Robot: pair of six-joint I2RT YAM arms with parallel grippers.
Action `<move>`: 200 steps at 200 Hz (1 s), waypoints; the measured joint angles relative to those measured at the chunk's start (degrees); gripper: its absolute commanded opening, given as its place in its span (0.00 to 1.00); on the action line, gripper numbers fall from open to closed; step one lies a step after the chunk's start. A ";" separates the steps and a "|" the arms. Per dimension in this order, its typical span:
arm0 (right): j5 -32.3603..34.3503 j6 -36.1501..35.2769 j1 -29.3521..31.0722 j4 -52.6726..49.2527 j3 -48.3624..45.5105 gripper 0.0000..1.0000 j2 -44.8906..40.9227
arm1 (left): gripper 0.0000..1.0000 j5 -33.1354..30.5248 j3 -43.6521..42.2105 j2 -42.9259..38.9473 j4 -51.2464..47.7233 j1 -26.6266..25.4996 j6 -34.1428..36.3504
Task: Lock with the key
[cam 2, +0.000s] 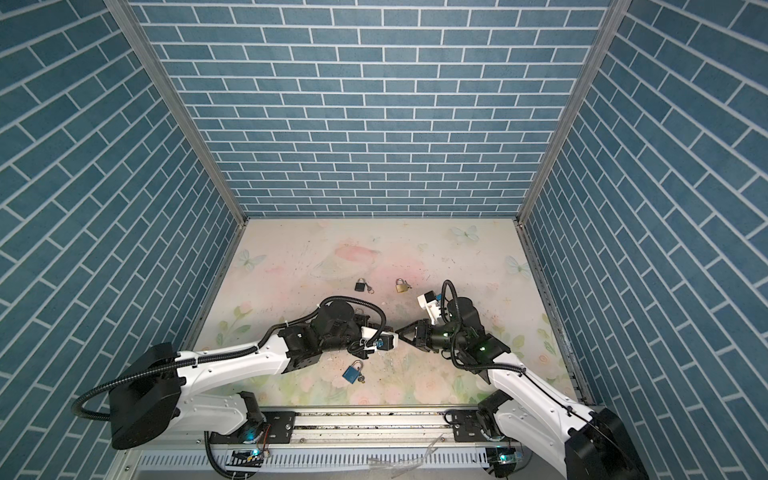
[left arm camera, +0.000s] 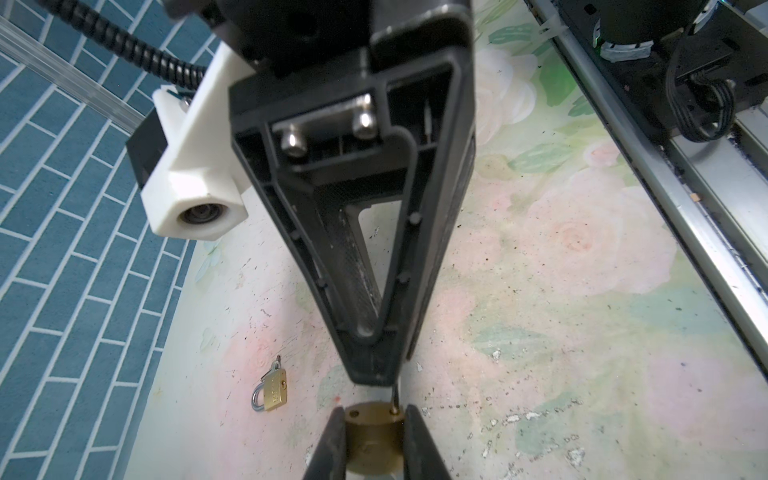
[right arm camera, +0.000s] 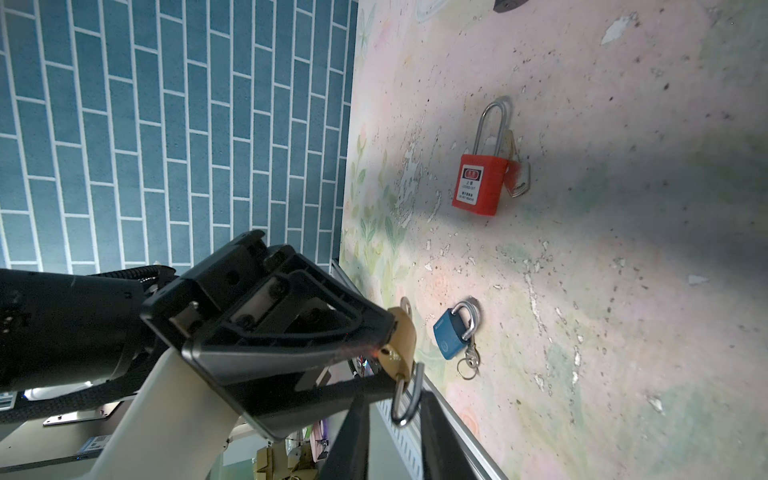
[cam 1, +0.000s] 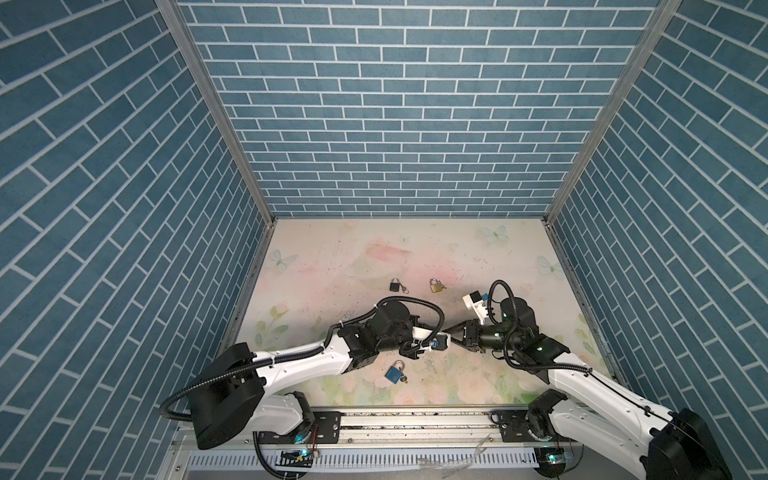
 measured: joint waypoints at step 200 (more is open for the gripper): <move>1.33 -17.77 1.68 -6.47 3.23 0.00 1.42 | 0.00 0.44 -0.37 -0.63 -0.20 0.00 -0.33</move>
